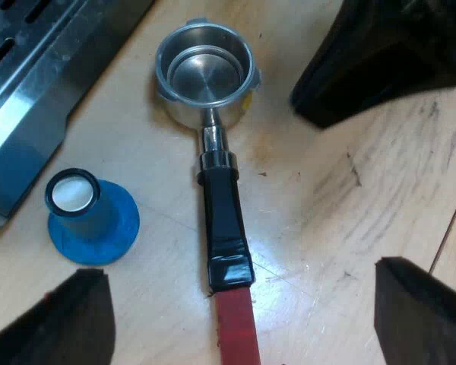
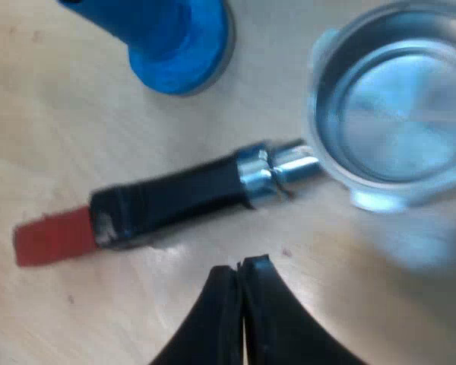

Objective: Put the handle in the coffee machine

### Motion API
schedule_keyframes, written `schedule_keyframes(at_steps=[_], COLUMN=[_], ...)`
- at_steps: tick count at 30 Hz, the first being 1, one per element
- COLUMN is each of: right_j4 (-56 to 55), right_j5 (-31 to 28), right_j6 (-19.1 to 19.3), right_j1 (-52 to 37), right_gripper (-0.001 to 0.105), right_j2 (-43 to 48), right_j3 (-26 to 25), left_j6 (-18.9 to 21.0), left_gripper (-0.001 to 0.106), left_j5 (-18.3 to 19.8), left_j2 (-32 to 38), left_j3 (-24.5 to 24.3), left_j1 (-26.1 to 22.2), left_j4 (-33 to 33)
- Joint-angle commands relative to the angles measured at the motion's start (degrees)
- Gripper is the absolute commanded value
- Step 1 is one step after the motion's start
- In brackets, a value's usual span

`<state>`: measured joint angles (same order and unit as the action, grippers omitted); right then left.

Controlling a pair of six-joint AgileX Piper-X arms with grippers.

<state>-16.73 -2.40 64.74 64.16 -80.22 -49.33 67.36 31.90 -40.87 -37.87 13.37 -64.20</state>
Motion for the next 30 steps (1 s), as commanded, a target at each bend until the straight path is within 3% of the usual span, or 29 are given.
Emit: schedule_keyframes(at_steps=[1, 3, 5, 6, 8, 10, 11, 18, 25, 30], right_j4=[-3.79, -5.03, -6.77, -7.58, -9.32, -10.79, -11.75, -15.71, -25.61, -25.42], right_j5=[-1.44, -1.95, -1.95, -1.95, -1.57, -1.21, -1.22, -1.64, -5.23, -6.82], right_j6=[4.07, 4.07, 4.07, 4.07, 4.07, 4.49, 4.90, 8.58, 16.66, 17.80], right_j1=[0.17, 0.17, 0.17, 0.17, 0.17, 0.17, 0.17, 0.17, 0.17, 0.17], right_gripper=[0.000, 0.004, 0.023, 0.028, 0.054, 0.074, 0.079, 0.080, 0.080, 0.080], right_j2=[4.65, 6.79, 9.82, 10.57, 12.71, 15.13, 16.44, 22.35, 23.49, 23.49], right_j3=[0.14, 0.14, 0.14, 0.14, 0.14, 0.14, 0.14, -0.08, -4.75, -5.84], left_j6=[0.44, 0.44, 0.44, 0.44, 0.44, 0.44, 0.44, -0.19, -3.91, -4.09], left_gripper=[0.072, 0.072, 0.072, 0.072, 0.072, 0.072, 0.072, 0.072, 0.072, 0.073], left_j5=[-0.34, -0.34, -0.34, -0.34, -0.34, -0.34, -0.34, -0.34, -0.34, -0.34], left_j2=[0.45, 0.45, 0.45, 0.45, 0.45, 0.45, 0.45, 0.45, 0.45, 0.45], left_j3=[-0.43, -0.43, -0.43, -0.43, -0.43, -0.43, -0.43, -0.43, -0.43, -0.43], left_j1=[-0.03, -0.03, -0.03, -0.03, -0.03, -0.03, -0.03, -0.03, -0.03, -0.03], left_j4=[-0.29, -0.29, -0.29, -0.29, -0.29, -0.29, -0.29, -1.19, -6.69, -6.30])
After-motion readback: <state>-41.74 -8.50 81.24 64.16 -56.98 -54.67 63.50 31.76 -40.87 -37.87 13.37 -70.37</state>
